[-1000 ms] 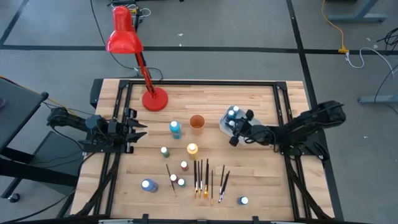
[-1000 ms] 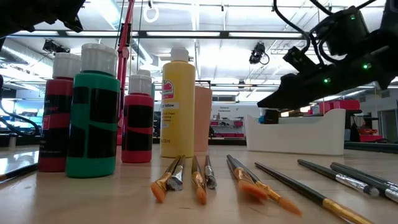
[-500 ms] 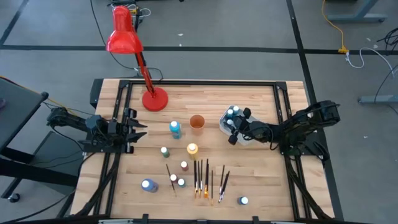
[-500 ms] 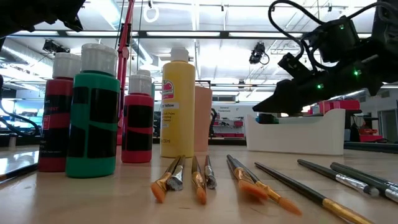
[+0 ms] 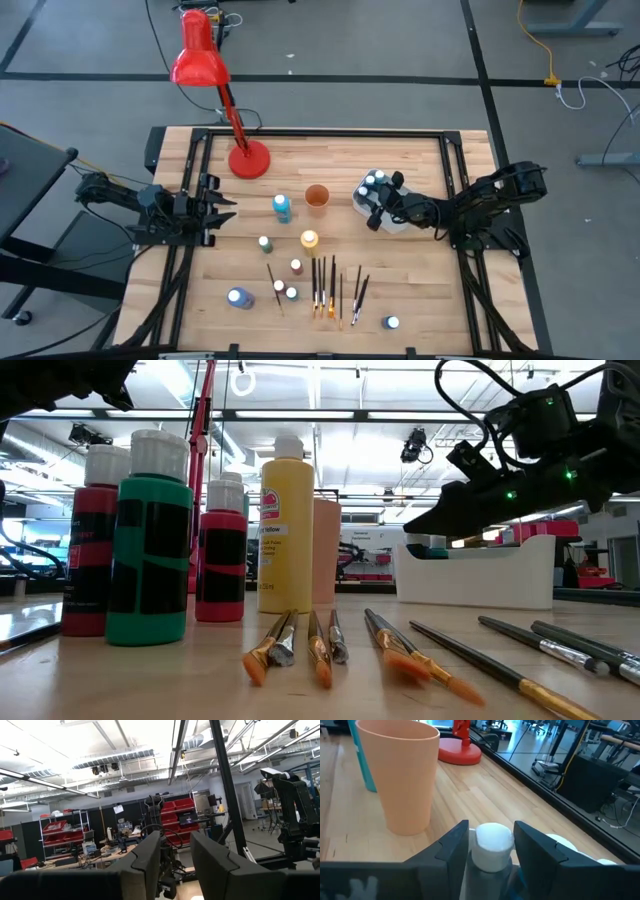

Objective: Pick & Place Paint Supplies
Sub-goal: Put the black paint bottle into the white bin, then put the dark blue paint bottle into the white bin

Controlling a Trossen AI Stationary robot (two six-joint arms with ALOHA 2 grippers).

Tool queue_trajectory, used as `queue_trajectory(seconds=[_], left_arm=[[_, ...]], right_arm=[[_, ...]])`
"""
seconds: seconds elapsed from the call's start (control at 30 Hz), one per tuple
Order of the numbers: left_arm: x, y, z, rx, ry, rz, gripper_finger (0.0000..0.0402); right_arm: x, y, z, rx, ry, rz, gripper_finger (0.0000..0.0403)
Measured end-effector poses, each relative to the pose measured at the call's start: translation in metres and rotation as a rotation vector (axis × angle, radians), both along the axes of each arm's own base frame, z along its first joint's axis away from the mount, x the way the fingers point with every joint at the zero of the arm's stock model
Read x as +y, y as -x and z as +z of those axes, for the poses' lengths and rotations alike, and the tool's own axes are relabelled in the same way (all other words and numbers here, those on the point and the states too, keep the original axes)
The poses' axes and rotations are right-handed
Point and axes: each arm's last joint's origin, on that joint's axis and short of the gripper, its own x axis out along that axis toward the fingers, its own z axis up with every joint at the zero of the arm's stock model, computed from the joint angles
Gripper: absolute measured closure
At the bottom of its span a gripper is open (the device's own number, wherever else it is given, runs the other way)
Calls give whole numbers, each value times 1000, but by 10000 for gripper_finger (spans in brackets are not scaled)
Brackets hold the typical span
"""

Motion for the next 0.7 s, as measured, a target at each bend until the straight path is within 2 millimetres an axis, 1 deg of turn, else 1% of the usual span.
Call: queue_trajectory(seconds=[0.17, 0.3, 0.43, 0.53, 0.7], left_arm=[[0, 0, 0, 0, 0, 0, 286], [0, 0, 0, 0, 0, 0, 286], [0, 0, 0, 0, 0, 0, 286], [0, 0, 0, 0, 0, -1, 286], [0, 0, 0, 0, 1, 0, 286]], right_arm=[[1, -1, 6, -38, 48, 27, 242], [2, -3, 16, -120, 84, 75, 242], [4, -4, 24, -215, 85, 142, 240], [6, -5, 29, -266, 79, 227, 229], [12, -5, 35, -337, 84, 349, 199]])
